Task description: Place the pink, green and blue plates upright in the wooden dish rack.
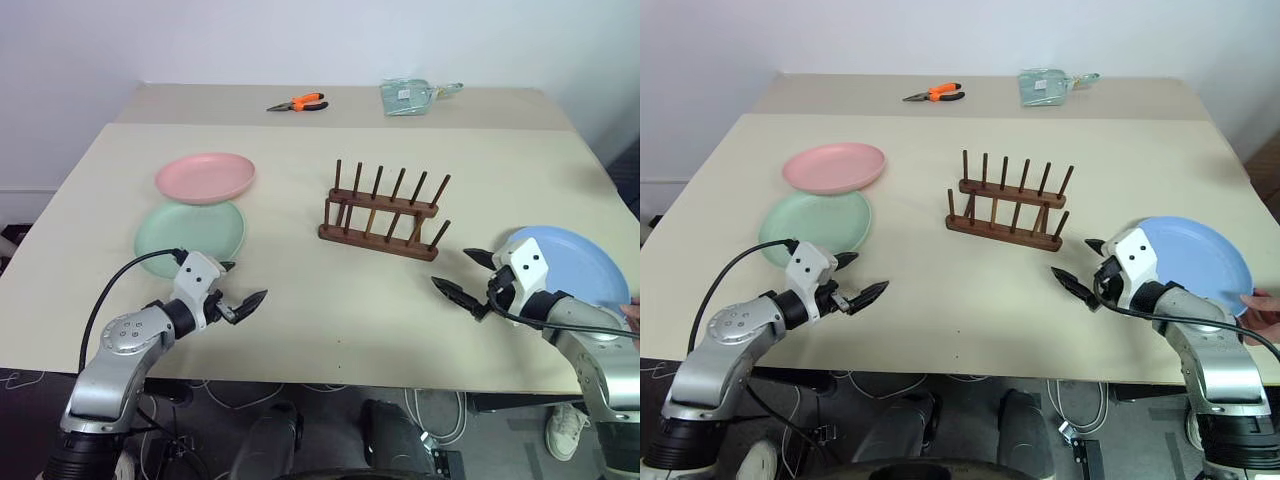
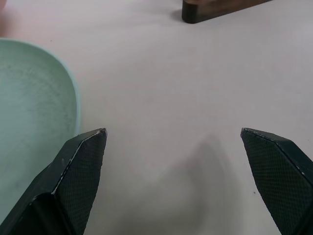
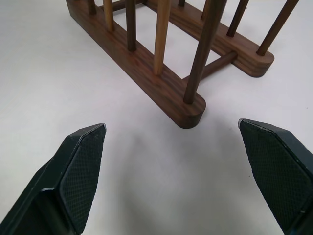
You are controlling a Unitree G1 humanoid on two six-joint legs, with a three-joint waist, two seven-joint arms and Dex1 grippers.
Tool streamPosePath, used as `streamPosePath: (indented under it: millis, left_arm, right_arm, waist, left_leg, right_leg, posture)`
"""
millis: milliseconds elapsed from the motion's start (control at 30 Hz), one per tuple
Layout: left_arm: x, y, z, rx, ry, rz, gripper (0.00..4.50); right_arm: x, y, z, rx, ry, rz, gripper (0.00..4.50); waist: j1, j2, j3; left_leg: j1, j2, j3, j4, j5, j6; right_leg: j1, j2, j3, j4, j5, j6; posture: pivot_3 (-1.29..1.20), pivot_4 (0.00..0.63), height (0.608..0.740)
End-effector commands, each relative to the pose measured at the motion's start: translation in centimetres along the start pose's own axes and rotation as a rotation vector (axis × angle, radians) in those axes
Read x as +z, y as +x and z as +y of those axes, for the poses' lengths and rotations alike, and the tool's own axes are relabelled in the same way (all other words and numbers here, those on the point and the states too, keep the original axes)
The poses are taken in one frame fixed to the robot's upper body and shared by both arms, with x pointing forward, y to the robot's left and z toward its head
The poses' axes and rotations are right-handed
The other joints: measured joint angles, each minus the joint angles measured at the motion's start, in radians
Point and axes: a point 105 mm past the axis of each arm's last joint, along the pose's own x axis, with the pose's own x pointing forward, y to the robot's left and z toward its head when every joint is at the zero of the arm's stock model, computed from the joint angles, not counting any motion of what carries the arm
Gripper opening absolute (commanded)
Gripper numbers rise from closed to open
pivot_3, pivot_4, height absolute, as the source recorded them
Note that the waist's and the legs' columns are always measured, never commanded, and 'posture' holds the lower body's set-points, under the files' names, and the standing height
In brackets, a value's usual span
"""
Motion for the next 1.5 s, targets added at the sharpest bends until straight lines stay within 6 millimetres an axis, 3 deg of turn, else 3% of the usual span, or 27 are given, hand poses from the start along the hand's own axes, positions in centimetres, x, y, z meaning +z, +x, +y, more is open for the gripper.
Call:
streamPosePath:
  millis: [33,300,400,533,633,767,800,900,1067,1133,1300,1400,1500]
  left_arm:
    - [1.4,0.5,0.1,-0.004,0.041,-0.046,4.50]
    - [2.5,3.0,0.3,-0.077,0.060,-0.063,4.50]
    - [3.3,7.4,1.2,-0.137,0.051,-0.061,4.50]
    - [4.3,11.9,1.1,-0.255,0.090,-0.036,4.50]
    - [4.4,13.7,0.8,-0.314,0.122,-0.015,4.50]
    - [4.4,16.0,-1.4,-0.438,0.167,0.047,4.50]
    - [4.4,16.1,-1.6,-0.455,0.172,0.052,4.50]
    - [4.7,16.8,-2.2,-0.460,0.169,0.035,3.72]
    - [5.0,17.1,-3.4,-0.504,0.147,-0.003,1.33]
    - [4.9,16.8,-4.0,-0.540,0.158,-0.020,0.74]
    - [4.4,15.3,-5.2,-0.663,0.199,-0.068,0.74]
    - [3.8,12.7,-6.7,-0.803,0.253,-0.090,0.74]
    - [3.1,10.5,-7.0,-0.870,0.267,-0.060,2.06]
  right_arm:
    - [1.2,0.2,-0.8,-0.031,-0.042,-0.043,4.45]
    - [1.6,0.2,0.1,0.041,0.002,-0.047,4.45]
    - [1.9,0.1,2.1,0.085,0.006,-0.046,4.45]
    - [2.2,0.2,4.0,0.072,0.020,-0.068,4.45]
    - [2.3,0.2,5.1,0.050,0.032,-0.081,4.45]
    - [2.5,-0.4,6.1,-0.014,0.042,-0.099,4.45]
    - [2.6,-0.5,6.2,-0.030,0.047,-0.105,4.45]
    - [2.6,-0.8,6.2,-0.064,0.049,-0.101,4.50]
    - [2.2,-1.1,6.1,-0.054,0.033,-0.072,4.50]
    - [2.2,-1.3,5.7,-0.051,0.021,-0.060,4.50]
    - [1.5,-2.7,5.6,0.025,0.002,0.022,4.50]
    - [0.6,-4.3,5.1,0.075,-0.009,0.103,4.50]
    - [0.2,-4.9,4.8,0.090,-0.008,0.133,4.50]
  waist:
    - [0.000,0.000,0.000]
    - [0.001,0.000,0.000]
    - [0.025,0.001,0.000]
    - [0.026,-0.002,0.000]
    - [0.022,-0.002,0.000]
    - [0.025,-0.004,0.001]
    - [0.026,-0.004,0.001]
    - [0.025,-0.005,0.000]
    - [0.023,-0.005,0.000]
    - [0.022,-0.006,0.001]
    - [0.023,-0.005,0.000]
    - [0.022,-0.005,0.000]
    - [0.020,-0.004,0.000]
  left_leg:
    - [0.000,0.000,0.000,0.000,0.000,0.000]
    - [0.000,-0.001,0.000,0.000,0.000,0.000]
    - [0.000,-0.001,0.000,0.001,0.000,0.000]
    - [-0.001,-0.001,0.002,0.005,0.000,0.000]
    - [-0.001,-0.002,0.003,0.005,-0.001,0.002]
    - [-0.002,-0.002,0.003,0.004,-0.002,0.003]
    - [-0.002,-0.002,0.003,0.004,-0.002,0.003]
    - [-0.001,-0.002,0.003,0.006,-0.002,0.003]
    - [-0.001,-0.002,0.003,0.005,-0.002,0.003]
    - [-0.001,-0.002,0.003,0.006,-0.002,0.003]
    - [0.000,-0.002,0.003,0.005,-0.002,0.003]
    - [0.000,-0.002,0.004,0.005,-0.002,0.004]
    - [0.000,-0.001,0.004,0.005,-0.002,0.004]
  right_leg:
    - [0.000,0.000,0.000,0.000,0.000,0.000]
    - [0.000,0.000,0.000,0.000,0.001,0.001]
    - [0.001,0.000,-0.001,0.000,0.002,0.003]
    - [0.002,0.001,-0.002,0.000,0.003,0.005]
    - [0.002,0.001,-0.002,-0.001,0.004,0.007]
    - [0.001,0.000,-0.001,-0.001,0.003,0.009]
    - [0.001,0.000,-0.001,-0.001,0.003,0.009]
    - [0.003,0.000,-0.001,-0.001,0.003,0.011]
    - [0.003,0.000,-0.001,-0.001,0.003,0.011]
    - [0.003,0.000,-0.001,0.000,0.003,0.011]
    - [0.003,0.000,-0.001,0.000,0.003,0.011]
    - [0.003,0.000,-0.001,0.000,0.003,0.011]
    - [0.003,0.000,-0.001,0.000,0.004,0.010]
  posture:
    - [0.00,0.150,0.740]
    - [0.00,0.150,0.740]
    - [0.00,0.150,0.740]
    - [0.00,0.150,0.740]
    - [0.00,0.150,0.740]
    - [0.00,0.150,0.740]
    - [0.00,0.150,0.740]
    - [0.00,0.150,0.740]
    - [0.00,0.150,0.740]
    - [0.00,0.150,0.740]
    - [0.00,0.150,0.740]
    - [0.00,0.150,0.740]
    - [0.00,0.150,0.740]
